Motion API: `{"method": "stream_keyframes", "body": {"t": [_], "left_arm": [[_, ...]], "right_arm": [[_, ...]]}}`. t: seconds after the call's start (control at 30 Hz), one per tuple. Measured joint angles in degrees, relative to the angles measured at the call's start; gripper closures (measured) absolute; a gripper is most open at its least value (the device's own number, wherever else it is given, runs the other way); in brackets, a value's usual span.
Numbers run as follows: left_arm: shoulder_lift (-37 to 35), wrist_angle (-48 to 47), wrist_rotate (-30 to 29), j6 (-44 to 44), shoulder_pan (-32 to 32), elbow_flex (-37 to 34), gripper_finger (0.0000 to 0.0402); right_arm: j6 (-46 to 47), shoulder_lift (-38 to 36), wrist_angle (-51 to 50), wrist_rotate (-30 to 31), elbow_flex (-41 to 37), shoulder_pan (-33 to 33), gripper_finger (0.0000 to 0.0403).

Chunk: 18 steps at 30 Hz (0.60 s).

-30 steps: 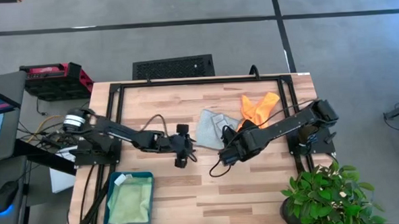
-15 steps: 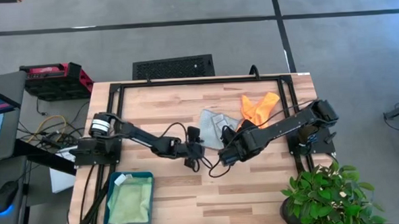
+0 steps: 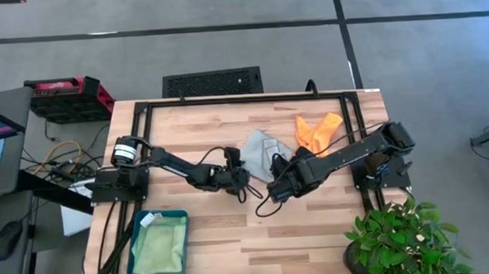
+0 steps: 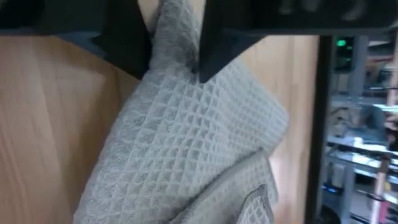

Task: Fold microfiber towels
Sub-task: Put the folded gray microfiber towel into the blue bin

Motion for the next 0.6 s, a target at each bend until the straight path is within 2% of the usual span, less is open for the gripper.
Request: {"method": "stream_keyframes", "body": {"t": [0.17,0.2,0.37,0.47,0.6], "left_arm": [[0.01,-1.31,5.22,-1.02,1.23,0.02,0.0380],[0.02,-1.41,5.92,-1.33,1.38,0.00,0.0390],[-1.00,-4.27,6.85,-3.20,0.96,-0.20,0.0398],[-4.02,-10.58,7.09,-5.86,0.11,-0.35,0.0399],[-9.72,-20.13,11.54,-10.90,-0.93,-0.52,0.0400]], "right_arm": [[0.00,0.00,0.83,-0.02,0.00,0.02,0.0173],[0.00,0.00,1.00,0.00,0.00,0.01,0.0173],[-0.31,0.00,0.98,-0.02,0.00,0.02,0.0173],[-0.47,0.00,0.66,-0.02,0.00,0.00,0.0173],[-2.22,0.02,0.63,-0.02,0.00,0.00,0.0173]]}}
